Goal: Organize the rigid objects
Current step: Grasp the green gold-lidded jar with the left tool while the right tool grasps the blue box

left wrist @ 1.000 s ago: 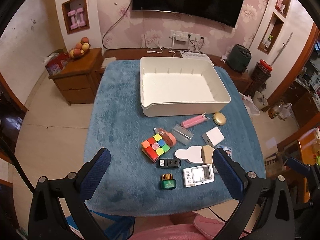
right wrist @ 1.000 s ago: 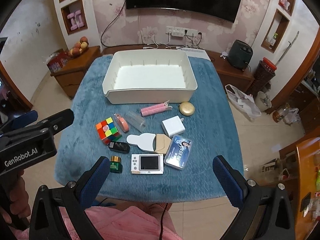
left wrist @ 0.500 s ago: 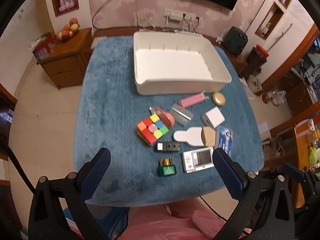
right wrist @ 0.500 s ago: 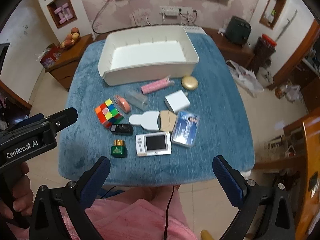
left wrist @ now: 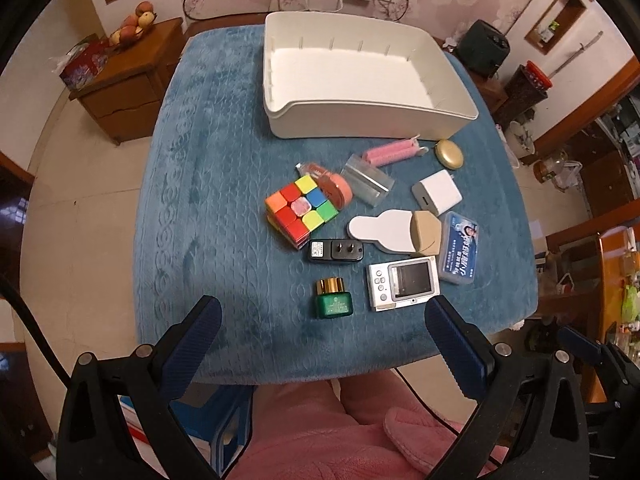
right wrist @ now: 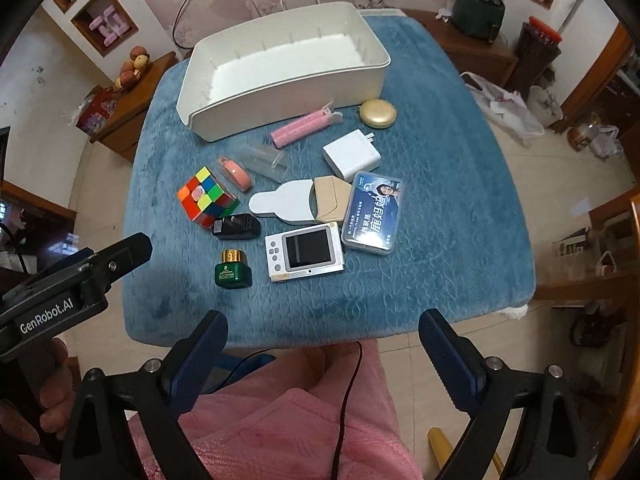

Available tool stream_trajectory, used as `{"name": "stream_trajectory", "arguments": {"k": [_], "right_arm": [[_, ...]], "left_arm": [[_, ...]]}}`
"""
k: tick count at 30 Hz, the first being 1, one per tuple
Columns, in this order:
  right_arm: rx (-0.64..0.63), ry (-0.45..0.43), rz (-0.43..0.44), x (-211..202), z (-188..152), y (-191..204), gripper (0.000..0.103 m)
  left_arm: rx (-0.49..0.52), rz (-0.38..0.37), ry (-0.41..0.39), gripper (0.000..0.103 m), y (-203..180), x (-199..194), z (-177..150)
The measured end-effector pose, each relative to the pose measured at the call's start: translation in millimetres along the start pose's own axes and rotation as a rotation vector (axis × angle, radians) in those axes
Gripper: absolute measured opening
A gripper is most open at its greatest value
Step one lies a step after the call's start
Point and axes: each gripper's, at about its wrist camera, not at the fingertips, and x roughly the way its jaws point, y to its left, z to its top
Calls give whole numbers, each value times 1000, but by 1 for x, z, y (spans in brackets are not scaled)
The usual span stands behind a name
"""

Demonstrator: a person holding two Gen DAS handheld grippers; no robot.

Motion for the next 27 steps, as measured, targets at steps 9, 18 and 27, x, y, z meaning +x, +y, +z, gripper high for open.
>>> {"name": "stream_trajectory", "arguments": {"k": [9, 18, 27], "right_arm": [[84, 87, 128, 30, 28, -39, 97], [208, 202, 201, 73, 54, -80, 97], [288, 327, 248, 118, 72, -98, 97]], "left_arm": [[-10, 86, 83, 101, -19, 20, 3], [-107, 88, 280, 97, -27, 70, 1], [-194, 119, 396, 97, -28, 109, 2]]}}
